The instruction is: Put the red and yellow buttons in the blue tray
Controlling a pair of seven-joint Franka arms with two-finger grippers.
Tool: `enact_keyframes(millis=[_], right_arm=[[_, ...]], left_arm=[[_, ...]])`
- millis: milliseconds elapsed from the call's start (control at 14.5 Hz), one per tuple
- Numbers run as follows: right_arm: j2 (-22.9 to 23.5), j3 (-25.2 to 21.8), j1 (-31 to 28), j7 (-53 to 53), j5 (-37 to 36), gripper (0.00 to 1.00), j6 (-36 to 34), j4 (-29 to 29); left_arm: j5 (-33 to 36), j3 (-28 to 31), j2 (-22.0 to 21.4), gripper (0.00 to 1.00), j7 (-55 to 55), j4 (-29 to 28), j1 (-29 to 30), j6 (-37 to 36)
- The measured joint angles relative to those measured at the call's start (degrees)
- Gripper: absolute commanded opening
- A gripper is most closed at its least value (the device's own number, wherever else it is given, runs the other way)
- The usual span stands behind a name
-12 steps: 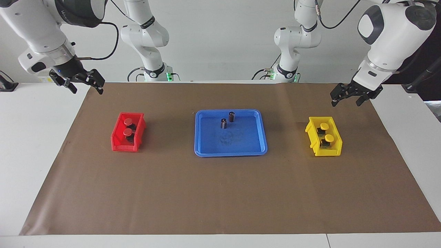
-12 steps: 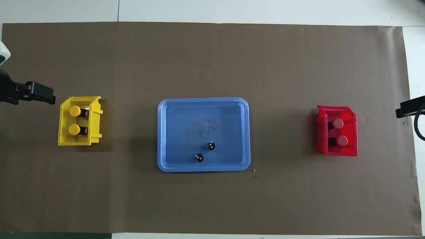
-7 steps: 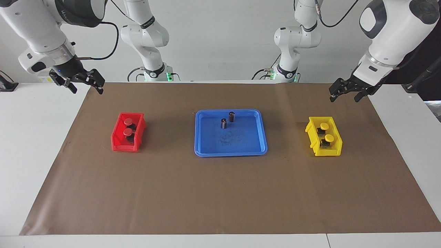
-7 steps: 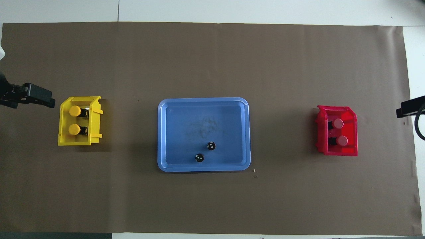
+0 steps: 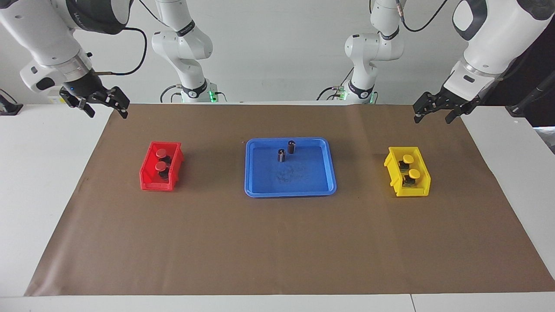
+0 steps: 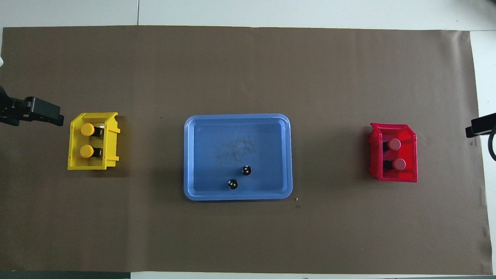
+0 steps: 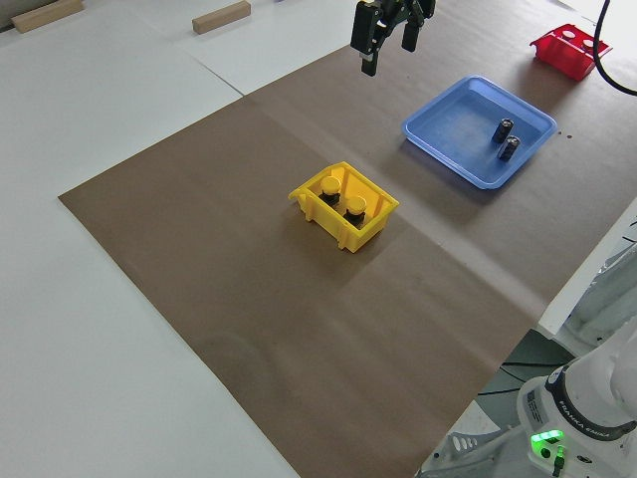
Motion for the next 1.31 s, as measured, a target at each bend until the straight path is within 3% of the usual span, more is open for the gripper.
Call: enact_keyframes(millis=[275, 620, 1308], right_arm=[[0.13, 0.54, 1.07, -0.40, 0.00, 0.98, 7.09, -4.53], [3.61, 0.73, 3.58, -0.40, 0.10, 0.79, 20.60, -15.28], [5.15, 0.74, 5.10, -0.38, 1.52, 0.76, 33.33, -24.47]], left_arm=[[-0.01, 0.02, 0.00, 1.00, 0.00, 0.00, -0.14, -0.11], [-0.01, 0.10, 0.00, 1.00, 0.00, 0.00, -0.14, -0.15], [-0.01, 0.63, -0.16, 1.00, 0.00, 0.00, 0.18, -1.14]])
